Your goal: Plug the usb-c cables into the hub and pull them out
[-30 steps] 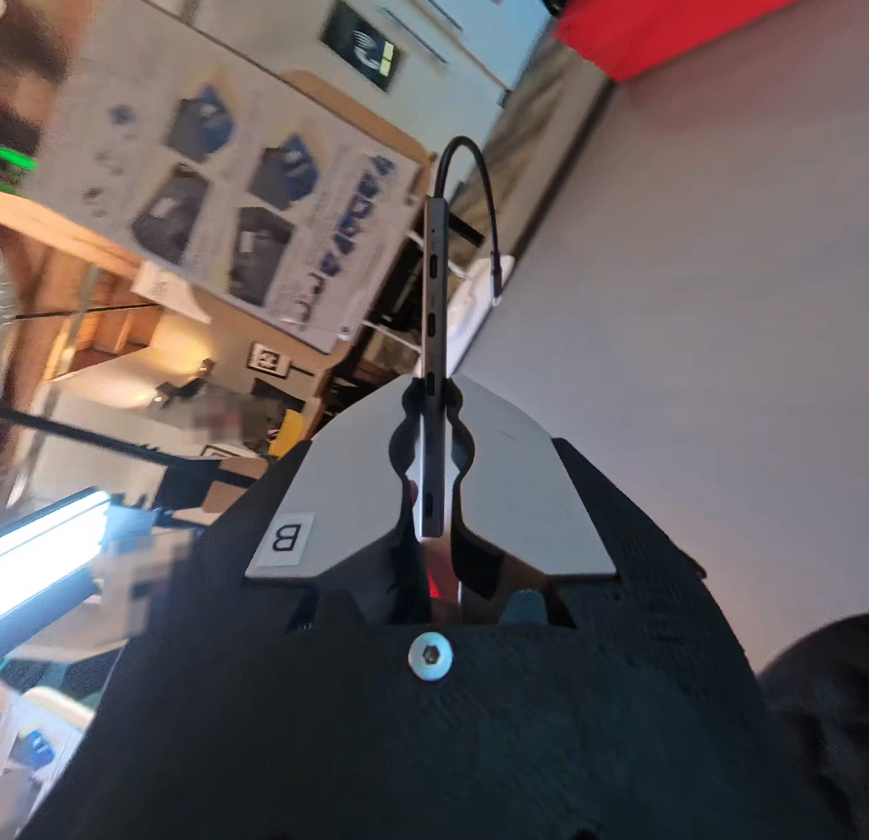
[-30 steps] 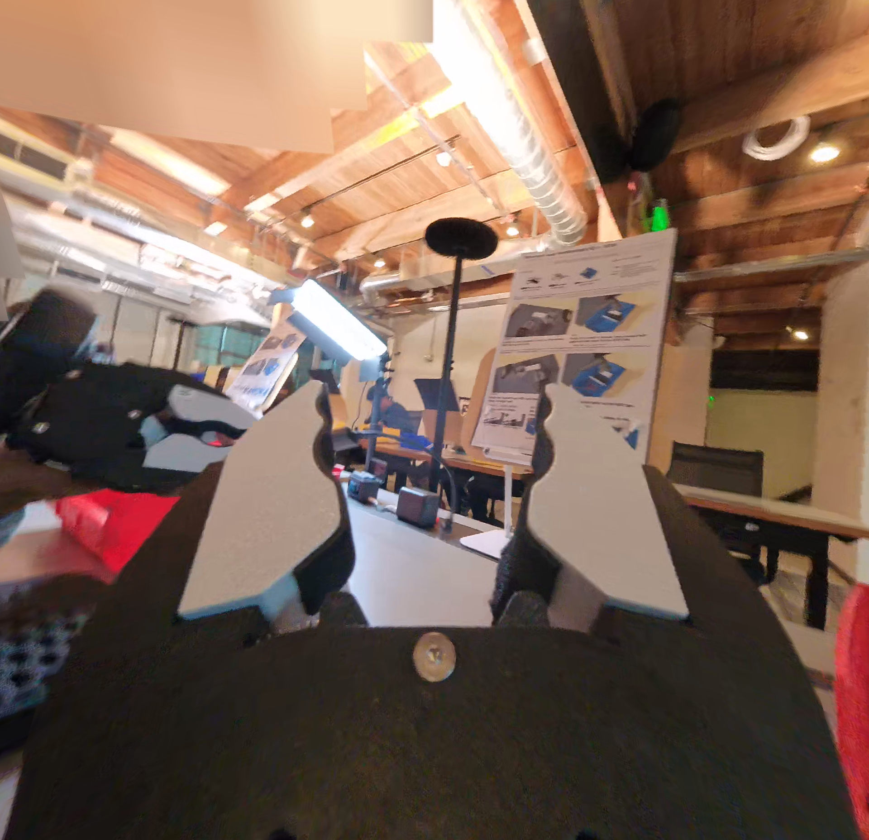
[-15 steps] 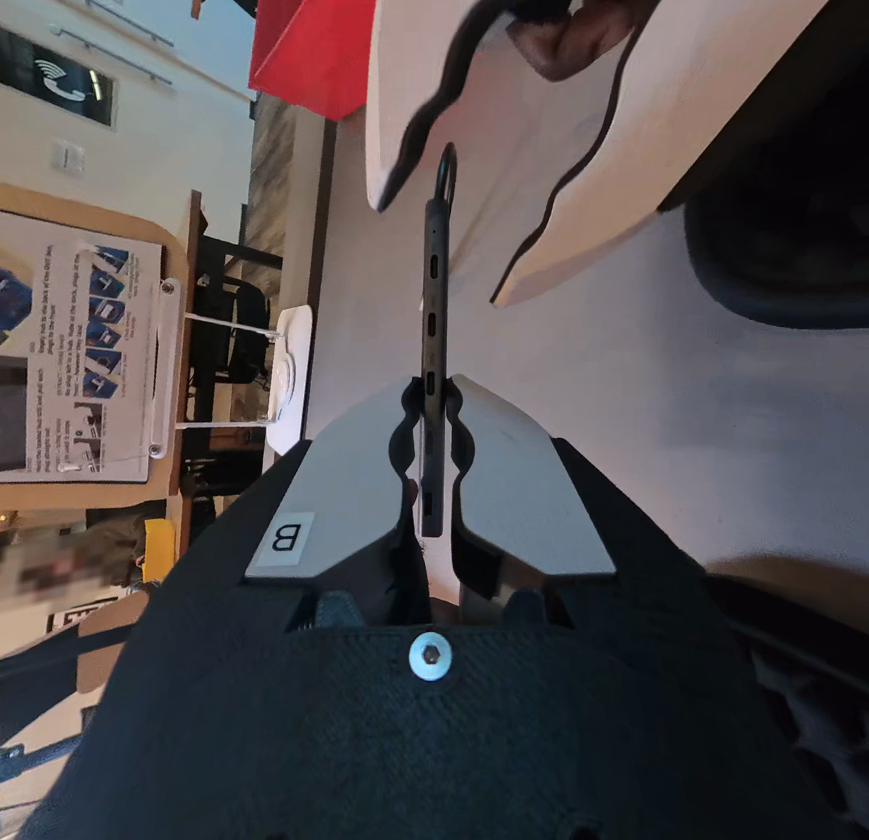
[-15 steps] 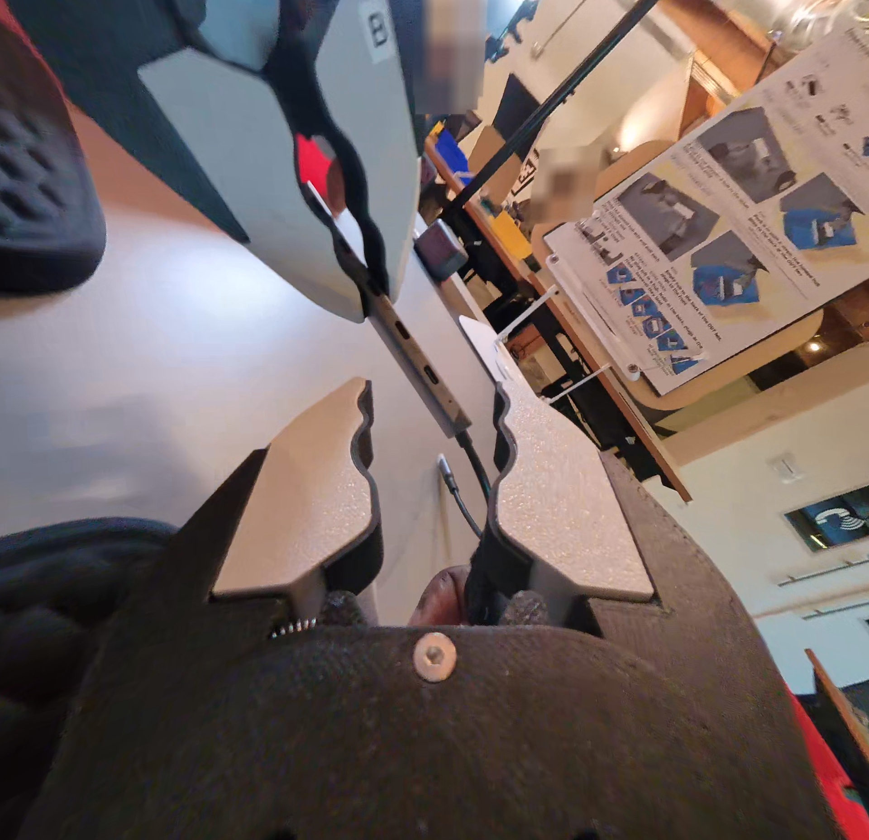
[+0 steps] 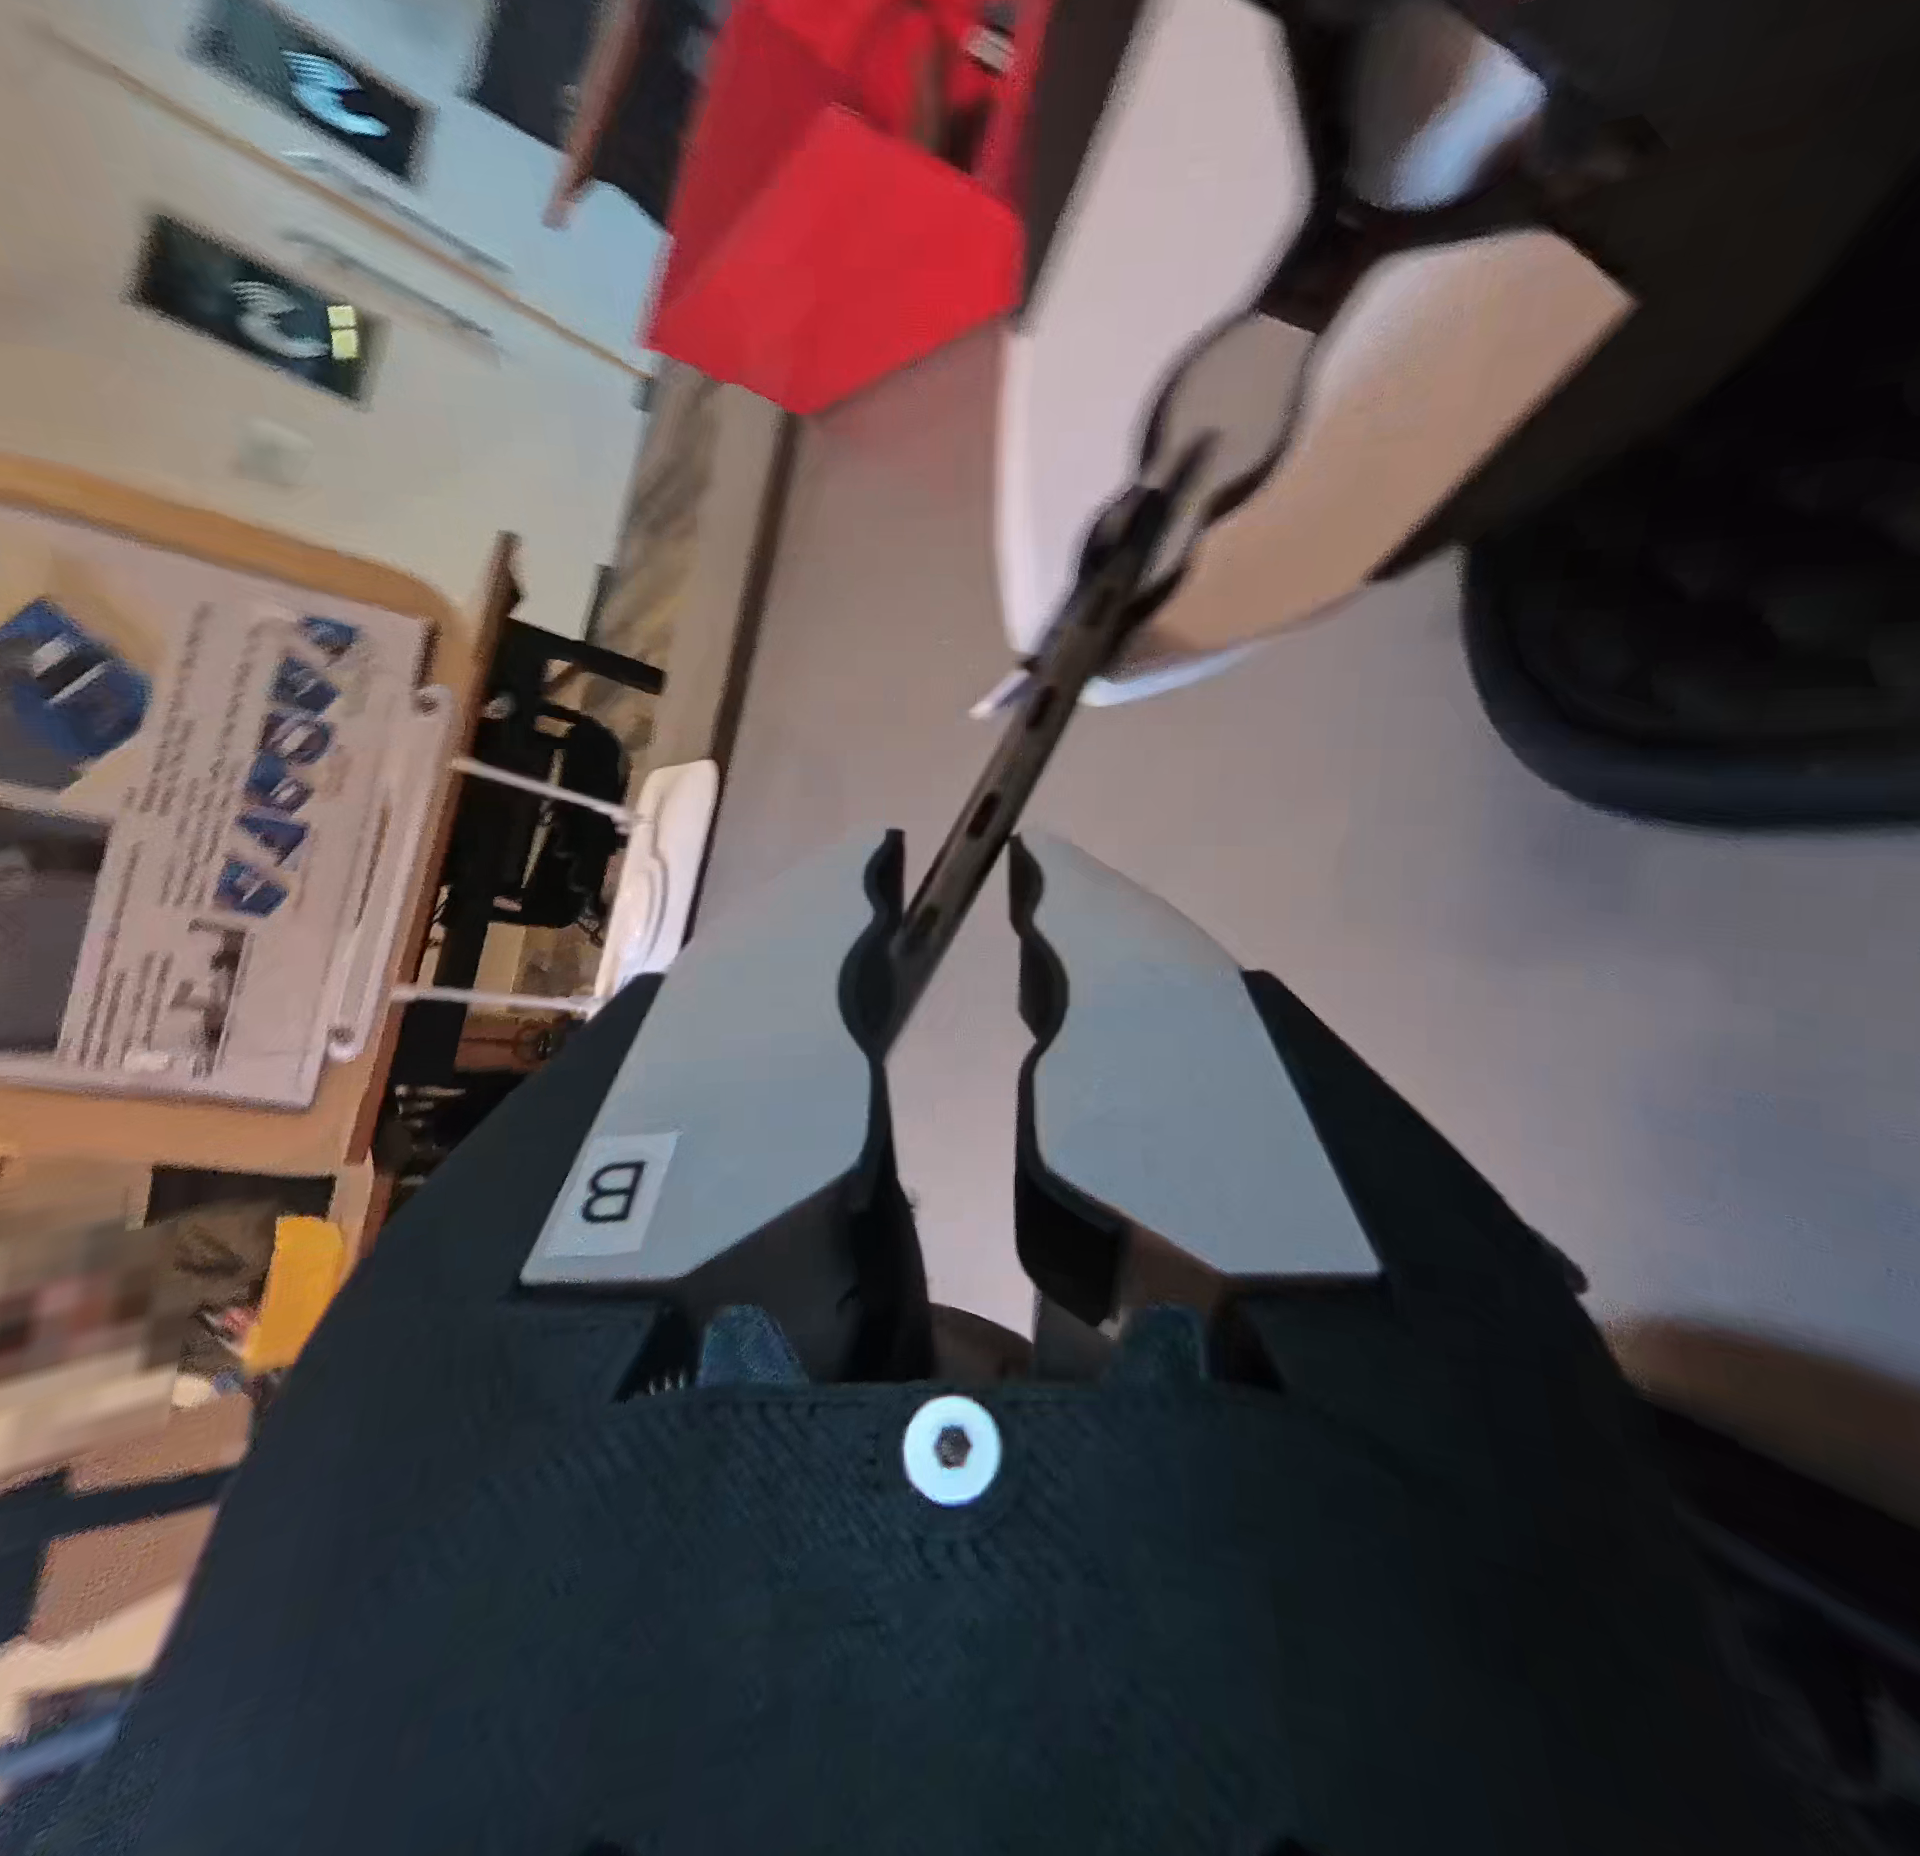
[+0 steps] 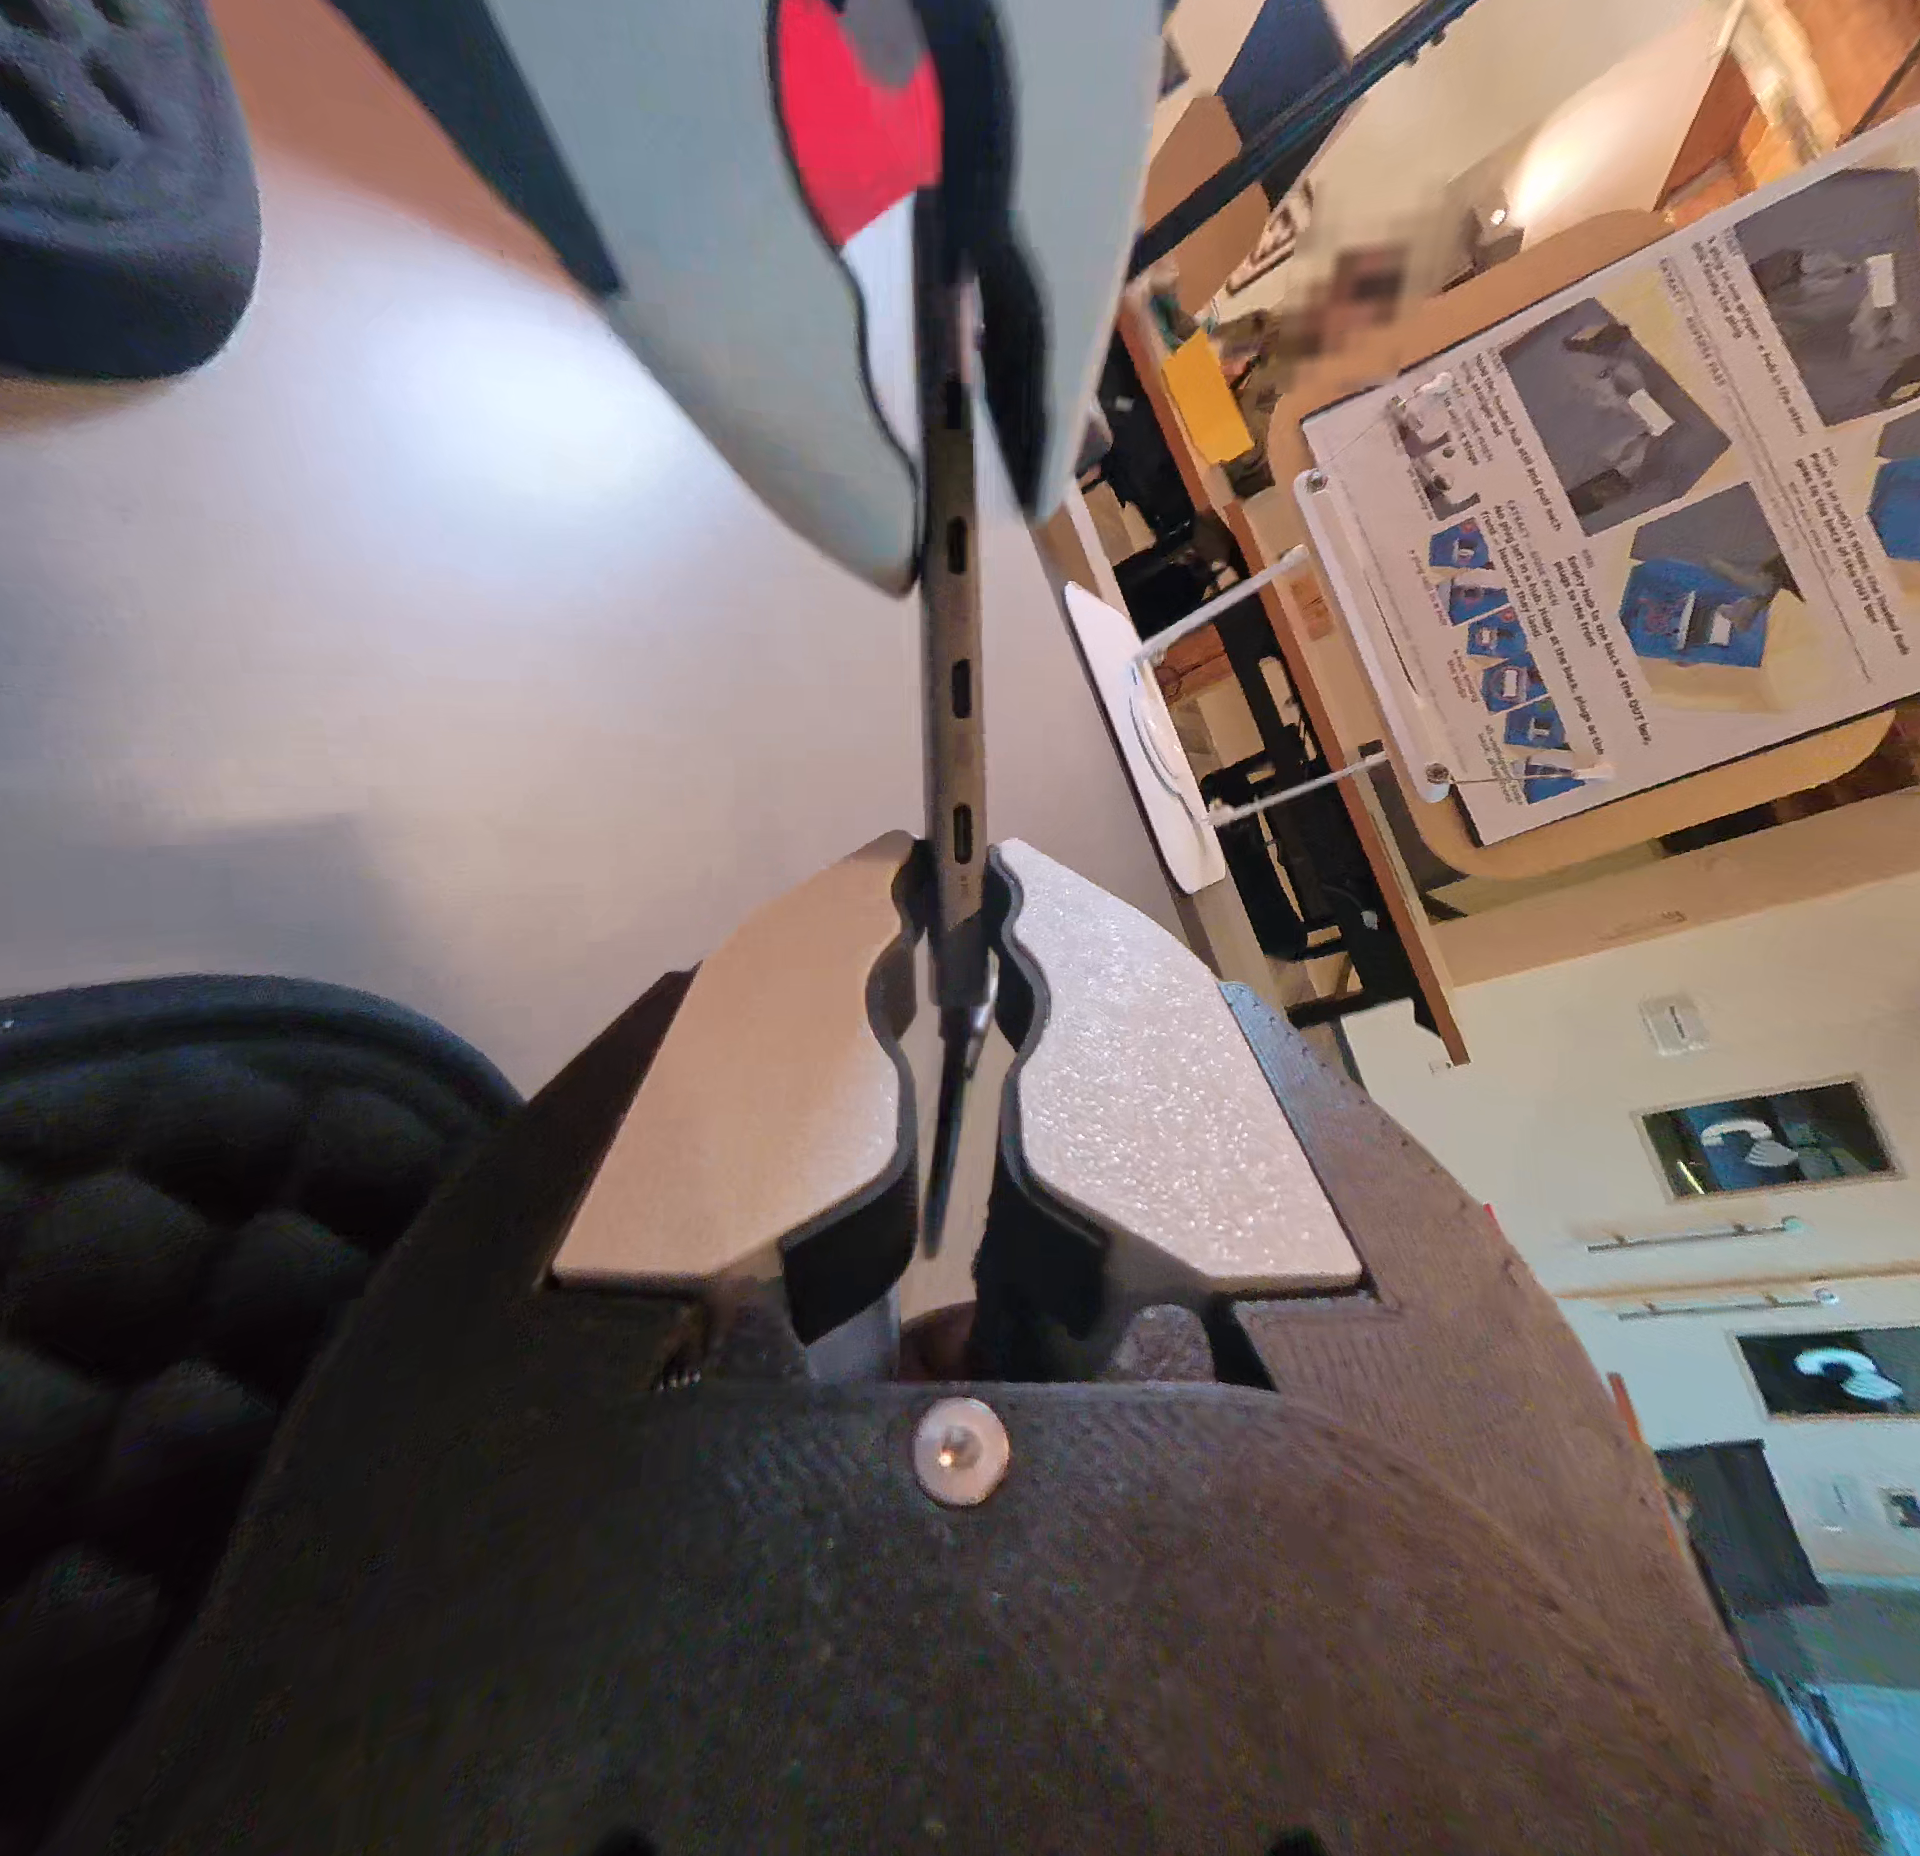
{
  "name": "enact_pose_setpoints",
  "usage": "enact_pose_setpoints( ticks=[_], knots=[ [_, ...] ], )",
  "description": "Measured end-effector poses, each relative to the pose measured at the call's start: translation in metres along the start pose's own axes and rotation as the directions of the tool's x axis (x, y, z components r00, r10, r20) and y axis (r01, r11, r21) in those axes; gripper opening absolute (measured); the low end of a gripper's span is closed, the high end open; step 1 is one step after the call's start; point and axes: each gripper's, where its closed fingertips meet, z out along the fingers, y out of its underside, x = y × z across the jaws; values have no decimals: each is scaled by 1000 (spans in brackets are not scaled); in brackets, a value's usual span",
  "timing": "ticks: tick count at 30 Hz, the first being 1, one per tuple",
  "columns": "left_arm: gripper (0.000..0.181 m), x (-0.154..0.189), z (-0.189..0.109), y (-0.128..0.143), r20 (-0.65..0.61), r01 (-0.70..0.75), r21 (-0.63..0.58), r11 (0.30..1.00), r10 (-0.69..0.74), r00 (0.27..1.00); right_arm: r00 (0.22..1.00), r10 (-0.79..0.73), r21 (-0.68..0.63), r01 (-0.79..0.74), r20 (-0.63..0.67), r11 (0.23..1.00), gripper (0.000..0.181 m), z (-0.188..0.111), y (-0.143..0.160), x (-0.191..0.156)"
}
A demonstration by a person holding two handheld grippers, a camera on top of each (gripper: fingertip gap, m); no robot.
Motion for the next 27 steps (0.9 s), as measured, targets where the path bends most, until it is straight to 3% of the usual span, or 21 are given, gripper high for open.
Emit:
enact_pose_setpoints(
  ticks=[1,3,5,8,11,13,15,18,21,24,25,27],
  knots=[
    [28,-8,-4,-1,51,66,37,997,-68,996,1000,-17,-38,17,5,999,9,-3,3,1],
    [49,-25,-18,4,160,191,131,973,-211,964,997,-61,-165,68,50,984,9,-10,18,2],
    [51,-30,-34,11,176,335,263,905,-386,906,990,-63,-303,99,128,948,9,-21,35,0],
    [52,-30,-49,29,48,615,439,654,-701,711,979,4,-405,81,205,910,9,-34,43,-7],
    [52,-49,-74,36,17,648,573,501,-799,601,952,81,-463,68,294,883,10,-43,40,-22],
    [51,-53,-76,45,-25,690,592,415,-847,531,931,133,-509,63,339,859,10,-48,38,-32],
    [51,-55,-75,50,-61,723,588,364,-871,488,906,179,-547,67,384,835,11,-53,37,-43],
    [51,-56,-78,52,-61,716,605,348,-877,477,872,234,-553,49,430,832,22,-54,32,-57],
    [51,-56,-81,49,-56,697,620,359,-867,496,820,314,-416,-103,479,903,39,-55,-1,-57],
    [52,-54,-81,46,-61,690,623,369,-856,513,791,338,-52,-363,510,930,71,-63,-55,-28],
    [52,-53,-81,45,-61,688,621,375,-852,520,795,360,113,-467,489,877,74,-68,-72,-6],
    [52,-51,-79,42,-64,681,616,395,-837,543,765,481,407,-639,429,653,83,-82,-86,46]
  ],
)
